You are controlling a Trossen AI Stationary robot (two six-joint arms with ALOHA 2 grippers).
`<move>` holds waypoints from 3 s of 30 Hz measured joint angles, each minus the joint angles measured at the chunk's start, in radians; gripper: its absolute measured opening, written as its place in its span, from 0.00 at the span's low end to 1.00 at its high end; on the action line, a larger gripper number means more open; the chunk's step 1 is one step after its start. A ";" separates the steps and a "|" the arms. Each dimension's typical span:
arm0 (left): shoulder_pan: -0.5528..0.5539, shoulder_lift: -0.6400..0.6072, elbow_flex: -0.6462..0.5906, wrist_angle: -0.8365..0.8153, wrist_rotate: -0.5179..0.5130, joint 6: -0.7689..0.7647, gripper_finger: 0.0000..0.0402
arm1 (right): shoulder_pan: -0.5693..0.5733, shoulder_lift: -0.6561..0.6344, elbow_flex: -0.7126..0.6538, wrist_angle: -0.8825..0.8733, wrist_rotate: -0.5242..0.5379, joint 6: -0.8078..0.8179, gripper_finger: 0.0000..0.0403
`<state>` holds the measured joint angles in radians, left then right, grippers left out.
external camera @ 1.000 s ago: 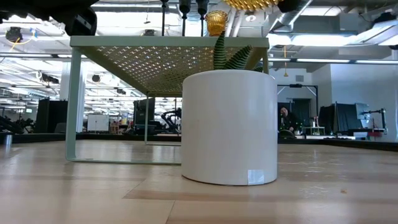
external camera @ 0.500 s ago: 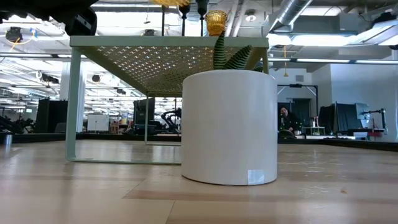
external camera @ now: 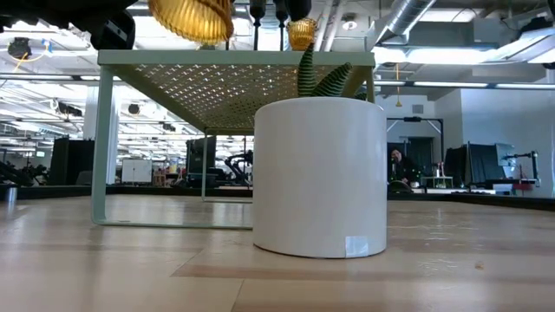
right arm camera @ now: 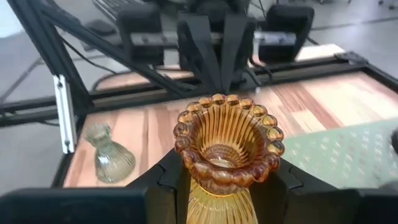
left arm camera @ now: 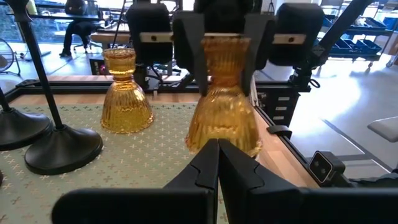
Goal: Pick & Place candle stick holders
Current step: Put the bottom yellow candle holder on the shelf
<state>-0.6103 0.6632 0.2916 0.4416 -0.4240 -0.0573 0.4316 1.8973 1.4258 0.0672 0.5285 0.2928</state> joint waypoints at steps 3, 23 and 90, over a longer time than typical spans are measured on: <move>0.000 0.000 0.000 0.000 0.000 0.000 0.02 | -0.001 0.001 0.000 -0.047 0.006 0.019 0.27; 0.000 0.000 0.000 0.000 0.000 0.000 0.02 | -0.009 0.002 0.000 -0.143 0.045 0.068 0.33; 0.000 0.000 0.000 -0.008 0.002 0.000 0.02 | -0.024 -0.130 0.002 -0.132 -0.004 -0.001 0.62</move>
<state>-0.6103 0.6632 0.2916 0.4339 -0.4225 -0.0574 0.4073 1.7671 1.4277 -0.0646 0.5247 0.2919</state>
